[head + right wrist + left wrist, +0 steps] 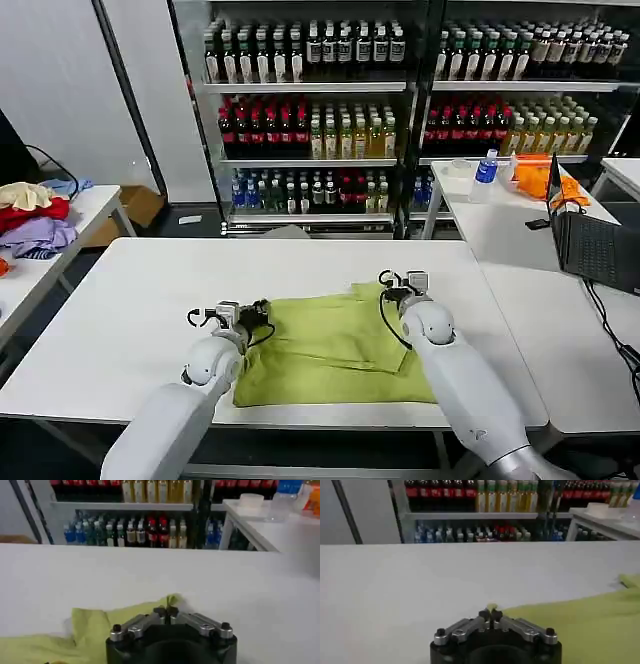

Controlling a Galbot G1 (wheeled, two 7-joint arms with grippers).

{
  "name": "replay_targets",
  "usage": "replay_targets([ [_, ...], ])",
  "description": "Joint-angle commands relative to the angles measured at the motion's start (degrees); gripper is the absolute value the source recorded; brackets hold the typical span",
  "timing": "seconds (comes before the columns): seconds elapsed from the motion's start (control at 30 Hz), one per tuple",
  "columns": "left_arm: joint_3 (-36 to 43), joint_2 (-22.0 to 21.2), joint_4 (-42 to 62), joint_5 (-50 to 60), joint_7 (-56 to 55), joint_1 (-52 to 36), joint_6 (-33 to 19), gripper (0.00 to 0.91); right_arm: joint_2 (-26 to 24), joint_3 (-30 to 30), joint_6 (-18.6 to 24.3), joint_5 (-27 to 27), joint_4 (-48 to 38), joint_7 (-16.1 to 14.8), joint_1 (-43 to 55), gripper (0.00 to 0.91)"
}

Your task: Fold and organize the clothes.

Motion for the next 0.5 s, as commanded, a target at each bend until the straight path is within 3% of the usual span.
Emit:
replay_targets([
  [0.03, -0.31, 1.74, -4.55, -2.84, 1.58, 0.4, -0.67, 0.02, -2.11, 0.2, 3.57, -2.99, 4.37, -0.4, -1.09, 0.0],
  [0.5, -2.27, 7.11, -15.19, -5.53, 3.01, 3.12, -0.92, 0.02, -9.49, 5.46, 1.78, -1.44, 24.74, -0.53, -12.17, 0.0],
])
